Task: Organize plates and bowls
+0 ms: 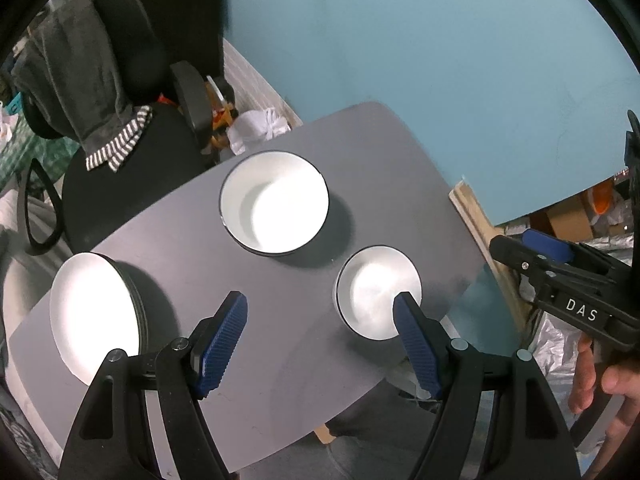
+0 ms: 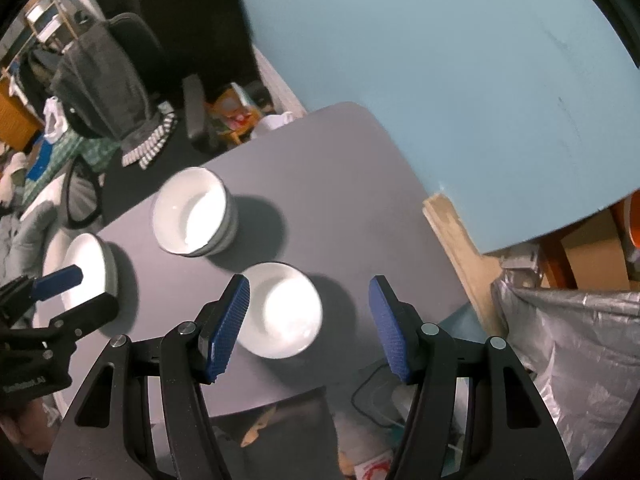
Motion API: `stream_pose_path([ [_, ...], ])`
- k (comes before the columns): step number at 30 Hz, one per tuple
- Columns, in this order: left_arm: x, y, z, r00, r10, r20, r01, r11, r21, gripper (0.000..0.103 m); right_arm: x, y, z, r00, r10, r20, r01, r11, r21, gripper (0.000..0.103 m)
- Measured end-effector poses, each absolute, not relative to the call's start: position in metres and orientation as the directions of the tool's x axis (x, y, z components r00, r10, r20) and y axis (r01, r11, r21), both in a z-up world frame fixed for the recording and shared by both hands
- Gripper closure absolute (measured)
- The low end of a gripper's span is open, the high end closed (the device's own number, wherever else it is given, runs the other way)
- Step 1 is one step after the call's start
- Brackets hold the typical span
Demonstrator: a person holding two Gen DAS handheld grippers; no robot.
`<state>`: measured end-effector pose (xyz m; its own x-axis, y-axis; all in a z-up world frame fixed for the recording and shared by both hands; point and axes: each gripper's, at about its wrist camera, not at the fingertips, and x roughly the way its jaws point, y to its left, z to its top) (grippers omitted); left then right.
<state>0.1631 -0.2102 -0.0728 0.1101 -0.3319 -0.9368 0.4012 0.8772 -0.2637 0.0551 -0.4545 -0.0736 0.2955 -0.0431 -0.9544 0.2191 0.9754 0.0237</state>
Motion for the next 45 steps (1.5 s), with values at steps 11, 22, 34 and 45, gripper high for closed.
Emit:
stream_pose_path([
  [11,0.162,-0.230,-0.117,0.054,-0.297,-0.953,0.421,0.872,-0.248,0.026,0.053,-0.474,-0.129,0.231,0.024,-0.973,0.226,0.971,0.078,0.042],
  [22,0.157,-0.256,-0.161,0.024,-0.242,-0.970,0.450,0.869,-0.206,0.026,0.060,-0.481,-0.184,0.173,0.099,-0.980,0.178,0.975,0.130,0.042],
  [34,0.158,-0.275,-0.195,0.013,-0.193,-0.981,0.448,0.878,-0.167,0.026,0.067,-0.476,-0.220,0.132,0.127,-0.983,0.105,0.984,0.141,0.042],
  [45,0.155,-0.278,-0.214,-0.033,-0.203,-0.979,0.426,0.883,-0.198,0.042,0.068,-0.471,-0.232,0.111,0.138,-0.984,0.074,0.986,0.146,0.042],
])
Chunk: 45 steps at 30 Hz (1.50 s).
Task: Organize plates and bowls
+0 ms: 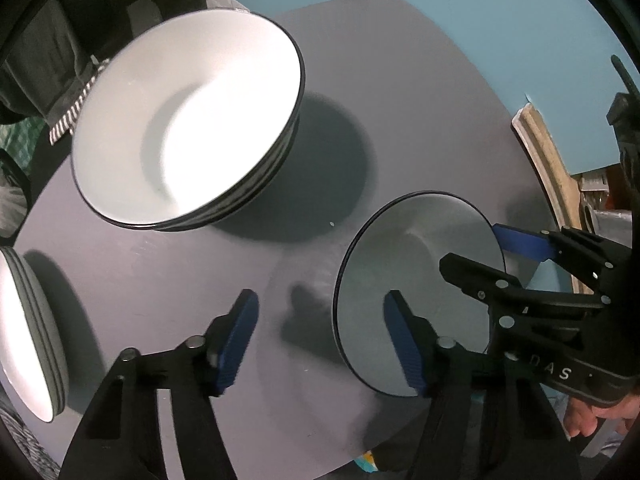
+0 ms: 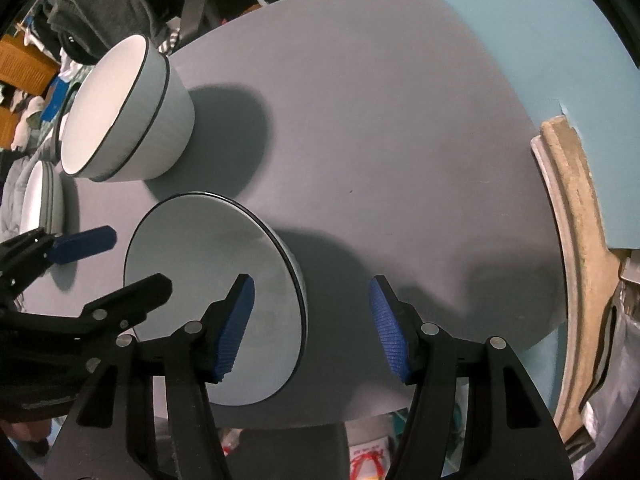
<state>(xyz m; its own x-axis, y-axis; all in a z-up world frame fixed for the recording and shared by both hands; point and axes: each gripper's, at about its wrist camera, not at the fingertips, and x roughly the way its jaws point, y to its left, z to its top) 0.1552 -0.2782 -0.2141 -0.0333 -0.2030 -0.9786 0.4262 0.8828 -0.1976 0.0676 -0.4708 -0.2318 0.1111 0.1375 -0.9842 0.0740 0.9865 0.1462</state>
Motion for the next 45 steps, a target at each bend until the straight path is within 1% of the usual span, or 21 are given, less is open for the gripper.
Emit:
stream_pose_path([
  [2,0.156,-0.280,-0.219,-0.051,-0.205,-0.978,0.413,0.887,-0.207,0.056,0.070,-0.472,-0.233,0.107,0.145,-0.984,0.071,0.986,0.153,0.042],
  [3,0.156,-0.280,-0.221,-0.061,-0.204,-0.977,0.405,0.889,-0.211,0.059,0.073,-0.471,-0.235,0.106,0.146,-0.984,0.068,0.986,0.154,0.045],
  [4,0.157,-0.280,-0.222,-0.073,-0.207,-0.976,0.398,0.891,-0.219,0.064,0.074,-0.470,-0.236,0.106,0.147,-0.983,0.064,0.986,0.155,0.047],
  [5,0.157,-0.280,-0.223,-0.081,-0.211,-0.974,0.393,0.891,-0.226,0.070,0.075,-0.470,-0.236,0.101,0.150,-0.984,0.058,0.986,0.156,0.053],
  [6,0.156,-0.280,-0.224,-0.085,-0.211,-0.974,0.393,0.891,-0.228,0.073,0.075,-0.473,-0.237,0.098,0.150,-0.984,0.055,0.986,0.156,0.059],
  [7,0.157,-0.282,-0.224,-0.089,-0.209,-0.974,0.395,0.890,-0.227,0.077,0.076,-0.473,-0.237,0.091,0.150,-0.985,0.050,0.987,0.155,0.061],
  [9,0.156,-0.284,-0.224,-0.090,-0.209,-0.974,0.404,0.886,-0.228,0.081,0.077,-0.474,-0.239,0.084,0.144,-0.986,0.046,0.988,0.148,0.069],
  [11,0.153,-0.286,-0.224,-0.085,-0.205,-0.975,0.413,0.883,-0.221,0.087,0.078,-0.476,-0.240,0.080,0.142,-0.987,0.042,0.988,0.146,0.073],
  [12,0.153,-0.287,-0.224,-0.086,-0.205,-0.975,0.414,0.883,-0.222,0.088,0.078,-0.476,-0.241,0.078,0.142,-0.987,0.041,0.988,0.146,0.078],
  [14,0.153,-0.293,-0.227,-0.093,-0.209,-0.974,0.411,0.882,-0.229,0.091,0.078,-0.477,-0.241,0.074,0.145,-0.987,0.040,0.988,0.148,0.082],
  [17,0.153,-0.293,-0.230,-0.099,-0.220,-0.971,0.407,0.881,-0.241,0.095,0.079,-0.478,-0.243,0.065,0.146,-0.987,0.040,0.988,0.149,0.091],
  [23,0.147,-0.292,-0.231,-0.094,-0.230,-0.969,0.389,0.887,-0.249,0.097,0.081,-0.478,-0.243,0.069,0.168,-0.983,0.036,0.985,0.170,0.098],
  [29,0.147,-0.297,-0.225,-0.085,-0.222,-0.971,0.404,0.884,-0.237,0.097,0.083,-0.479,-0.240,0.068,0.160,-0.985,0.046,0.985,0.163,0.099],
  [32,0.146,-0.294,-0.222,-0.086,-0.226,-0.970,0.398,0.885,-0.241,0.098,0.084,-0.480,-0.237,0.065,0.158,-0.985,0.043,0.986,0.161,0.099],
  [34,0.146,-0.292,-0.218,-0.079,-0.229,-0.970,0.397,0.886,-0.241,0.098,0.086,-0.463,-0.239,0.064,0.155,-0.986,0.044,0.987,0.158,0.099],
  [44,0.149,-0.298,-0.204,-0.066,-0.250,-0.966,0.389,0.885,-0.255,0.098,0.087,-0.461,-0.230,0.063,0.139,-0.988,0.060,0.988,0.142,0.099],
  [45,0.151,-0.288,-0.199,-0.063,-0.252,-0.966,0.389,0.885,-0.257,0.098,0.087,-0.461,-0.227,0.067,0.138,-0.988,0.063,0.988,0.143,0.099],
])
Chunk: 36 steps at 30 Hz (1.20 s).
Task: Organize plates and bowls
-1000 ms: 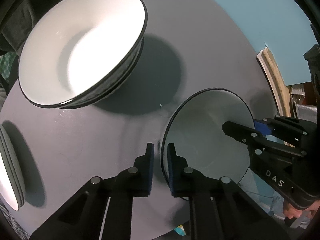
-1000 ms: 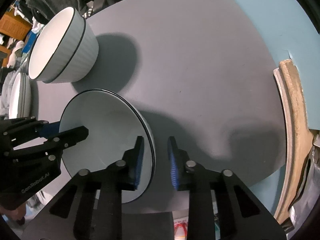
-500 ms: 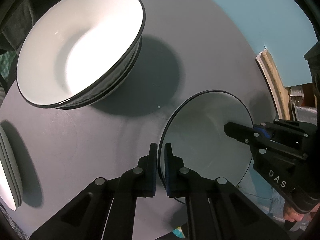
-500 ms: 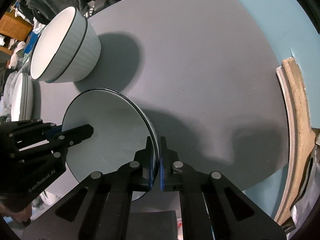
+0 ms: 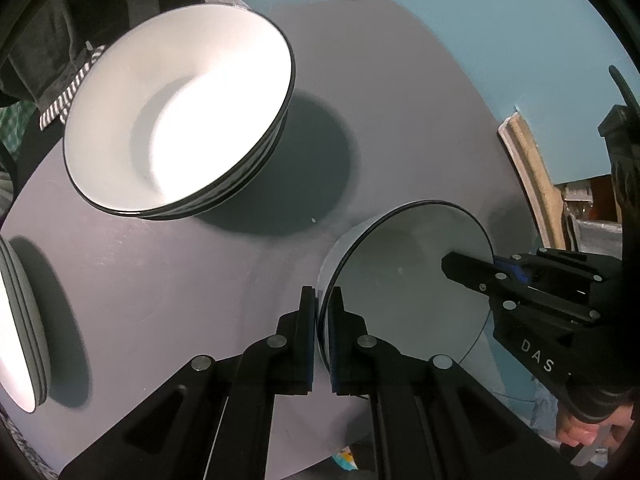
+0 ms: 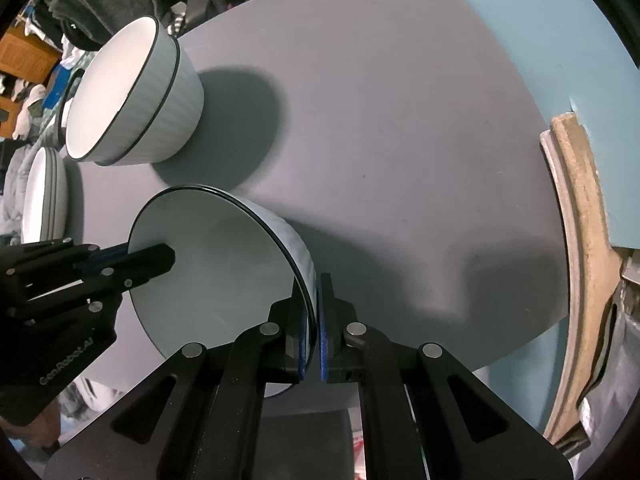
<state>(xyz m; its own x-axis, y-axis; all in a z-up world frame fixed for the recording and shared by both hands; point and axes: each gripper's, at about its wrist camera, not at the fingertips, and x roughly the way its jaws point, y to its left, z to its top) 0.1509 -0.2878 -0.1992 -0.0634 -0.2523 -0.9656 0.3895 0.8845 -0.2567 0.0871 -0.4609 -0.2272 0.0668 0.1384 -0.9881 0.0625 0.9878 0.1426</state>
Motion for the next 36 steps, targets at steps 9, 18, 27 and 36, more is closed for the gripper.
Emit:
stream_pose_path([
  [9,0.156,-0.275,-0.177,-0.038,-0.281,-0.959,0.381,0.883,-0.274,0.098,0.084,-0.466,-0.207,0.095,0.133,-0.987,0.072,0.988,0.140,0.098],
  [18,0.166,-0.264,-0.152,0.012,-0.302,-0.953,0.353,0.893,-0.279,0.098,0.089,-0.467,-0.183,0.121,0.152,-0.981,0.072,0.984,0.162,0.098],
  [27,0.181,-0.245,-0.123,0.075,-0.320,-0.945,0.309,0.908,-0.283,0.098,0.094,-0.459,-0.154,0.173,0.153,-0.973,0.015,0.987,0.158,0.098],
  [36,0.204,-0.221,-0.108,0.136,-0.296,-0.945,0.270,0.929,-0.252,0.098,0.119,-0.432,-0.135,0.210,0.154,-0.965,-0.063,0.988,0.144,0.098],
])
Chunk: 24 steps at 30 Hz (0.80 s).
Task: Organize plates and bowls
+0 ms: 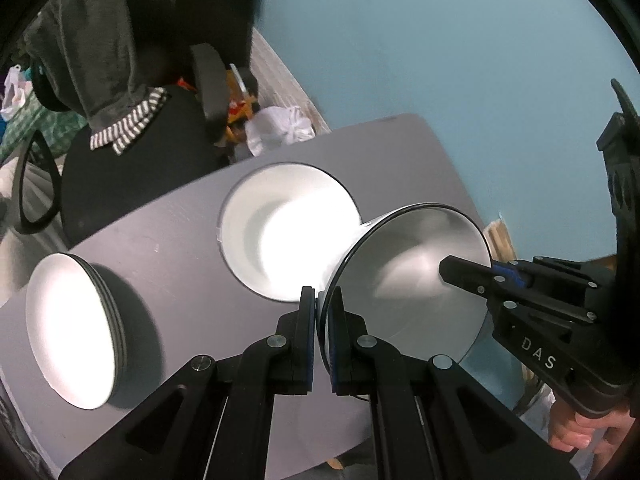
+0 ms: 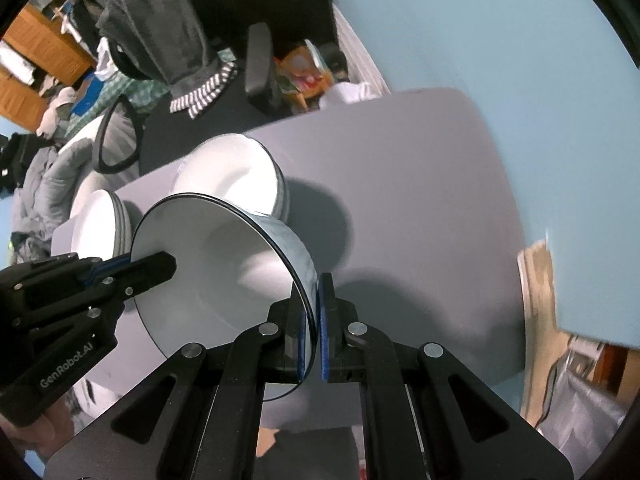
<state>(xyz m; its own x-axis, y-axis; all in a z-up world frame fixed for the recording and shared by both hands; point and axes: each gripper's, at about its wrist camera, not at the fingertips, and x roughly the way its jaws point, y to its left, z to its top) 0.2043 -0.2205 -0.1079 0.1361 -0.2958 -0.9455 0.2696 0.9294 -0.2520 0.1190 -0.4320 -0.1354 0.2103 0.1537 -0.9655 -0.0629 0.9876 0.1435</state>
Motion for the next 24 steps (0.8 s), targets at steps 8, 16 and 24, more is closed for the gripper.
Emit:
stream_pose_path([
  [8,0.230,-0.200,-0.111,0.162,-0.271,-0.949,0.214,0.948,-0.234,0.098,0.152,-0.403,-0.132,0.223,0.140,-0.965,-0.138,0.984,0.111,0.098],
  [16,0.256,-0.185,-0.127,0.150,-0.245,-0.958,0.154,0.963,-0.222,0.098,0.182,-0.389,-0.145,0.191,0.156,-0.969,-0.168,0.978,0.124,0.098],
  [24,0.266,-0.184,-0.143,0.116,-0.206,-0.972,0.123,0.974,-0.191,0.098,0.200,-0.385,-0.164,0.131,0.176,-0.976,-0.186,0.971,0.150,0.098],
])
